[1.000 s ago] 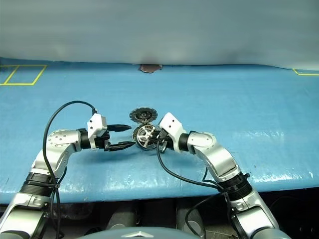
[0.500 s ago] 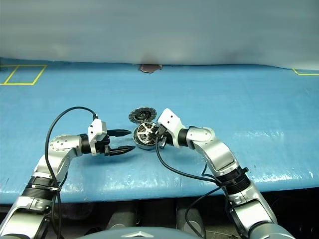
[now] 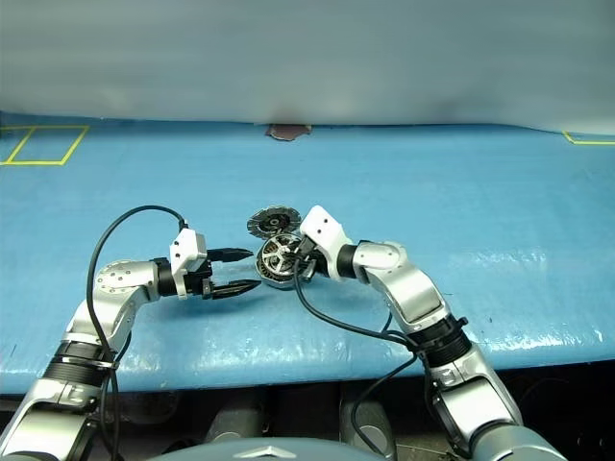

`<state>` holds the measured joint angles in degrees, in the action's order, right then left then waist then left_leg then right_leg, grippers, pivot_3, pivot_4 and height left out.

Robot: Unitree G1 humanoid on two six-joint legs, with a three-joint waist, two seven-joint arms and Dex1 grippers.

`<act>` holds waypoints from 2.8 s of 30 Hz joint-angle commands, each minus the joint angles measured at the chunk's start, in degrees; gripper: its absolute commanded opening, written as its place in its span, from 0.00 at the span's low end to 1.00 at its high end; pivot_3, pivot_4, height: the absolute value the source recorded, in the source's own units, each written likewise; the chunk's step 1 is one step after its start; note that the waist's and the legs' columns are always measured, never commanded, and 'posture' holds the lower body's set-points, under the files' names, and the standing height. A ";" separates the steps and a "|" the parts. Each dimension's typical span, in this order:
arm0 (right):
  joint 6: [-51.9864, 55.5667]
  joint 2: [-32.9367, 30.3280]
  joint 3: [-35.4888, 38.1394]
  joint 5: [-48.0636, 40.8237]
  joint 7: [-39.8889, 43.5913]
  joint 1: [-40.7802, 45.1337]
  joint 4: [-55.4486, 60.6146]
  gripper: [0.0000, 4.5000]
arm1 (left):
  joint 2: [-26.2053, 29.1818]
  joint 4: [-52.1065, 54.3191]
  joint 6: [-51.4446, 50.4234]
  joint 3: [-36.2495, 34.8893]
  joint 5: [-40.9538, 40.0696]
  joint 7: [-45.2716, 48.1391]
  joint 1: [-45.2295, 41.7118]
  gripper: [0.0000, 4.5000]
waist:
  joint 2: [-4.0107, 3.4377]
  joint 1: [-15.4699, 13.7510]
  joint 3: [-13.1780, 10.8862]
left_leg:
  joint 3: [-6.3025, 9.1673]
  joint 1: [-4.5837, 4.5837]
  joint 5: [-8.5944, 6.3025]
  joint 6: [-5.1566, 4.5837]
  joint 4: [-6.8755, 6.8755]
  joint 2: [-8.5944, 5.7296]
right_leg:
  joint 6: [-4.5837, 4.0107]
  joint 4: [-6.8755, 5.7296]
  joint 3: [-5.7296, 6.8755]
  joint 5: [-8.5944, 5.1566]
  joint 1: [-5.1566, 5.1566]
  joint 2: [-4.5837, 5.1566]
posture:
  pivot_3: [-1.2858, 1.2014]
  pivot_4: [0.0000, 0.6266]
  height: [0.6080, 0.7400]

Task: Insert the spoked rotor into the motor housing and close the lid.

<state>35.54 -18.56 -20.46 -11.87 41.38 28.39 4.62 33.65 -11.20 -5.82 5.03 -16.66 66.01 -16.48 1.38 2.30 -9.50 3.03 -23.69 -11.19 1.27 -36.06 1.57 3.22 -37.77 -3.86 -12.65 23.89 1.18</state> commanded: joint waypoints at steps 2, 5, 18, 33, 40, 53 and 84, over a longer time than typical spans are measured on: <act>-0.86 0.59 0.87 0.02 0.43 2.04 1.24 0.11 | -0.16 0.44 0.83 -1.08 -0.19 -0.57 0.21 0.78 | 0.00 0.00 0.00 | 0.00 -0.01 0.00 0.00 0.00 0.00 | 0.00 0.01 0.00 0.00 0.00 0.01 | 0.52 0.24 1.00; -0.92 0.68 0.94 0.15 0.41 2.11 1.18 0.11 | -0.18 0.53 0.92 -1.05 -0.17 -0.77 0.37 0.78 | 0.00 -0.01 0.00 | 0.00 0.00 0.00 0.00 0.00 0.00 | 0.00 0.01 0.00 0.00 0.00 0.01 | 0.52 0.24 1.00; -0.75 1.66 0.81 0.78 -0.20 1.06 -1.87 0.11 | 0.08 0.23 1.32 -1.08 0.38 -1.40 0.10 0.78 | -0.01 -0.01 -0.01 | 0.00 0.00 0.00 0.00 0.01 0.00 | 0.00 0.01 0.00 0.00 0.00 0.01 | 0.52 0.24 1.00; -0.66 2.86 3.34 -0.58 -2.24 -1.17 3.98 0.53 | 0.17 -0.44 1.31 -0.65 0.94 -1.96 -0.10 0.78 | -0.01 0.04 -0.01 | 0.00 -0.01 0.00 0.00 0.01 0.00 | 0.00 0.01 0.00 0.00 0.00 0.01 | 0.52 0.24 1.00; -1.07 5.54 2.97 -0.17 -4.31 -2.28 0.25 0.45 | 0.14 -1.06 1.99 -0.30 1.63 -2.29 -0.65 0.78 | -0.01 0.14 -0.01 | 0.00 0.00 0.00 0.00 0.01 0.00 | 0.00 0.01 0.00 0.00 0.01 0.01 | 0.52 0.24 1.00; -2.33 8.89 1.81 1.58 -5.75 -2.63 -8.64 0.01 | 0.36 -0.59 1.67 -0.72 2.73 -3.25 -0.29 0.78 | -0.01 0.33 -0.01 | 0.00 0.02 0.00 0.00 0.03 0.00 | 0.00 0.01 0.00 0.00 -0.01 0.00 | 0.52 0.24 1.00; -2.79 9.42 5.59 1.05 -9.45 -5.06 -1.77 0.01 | -0.85 -1.31 1.80 -0.14 2.80 -3.16 -0.89 0.78 | -0.04 0.98 0.00 | 0.00 0.04 0.00 0.00 0.12 -0.01 | -0.01 0.02 -0.01 -0.01 0.00 0.02 | 0.52 0.24 1.00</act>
<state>33.03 -8.83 -14.52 -10.35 31.14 23.15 -1.85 32.66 -13.16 -4.67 5.56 -13.64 62.62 -16.64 1.33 3.29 -9.50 3.03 -23.66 -11.19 1.28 -35.94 1.57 3.21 -37.75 -3.87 -12.66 23.89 1.20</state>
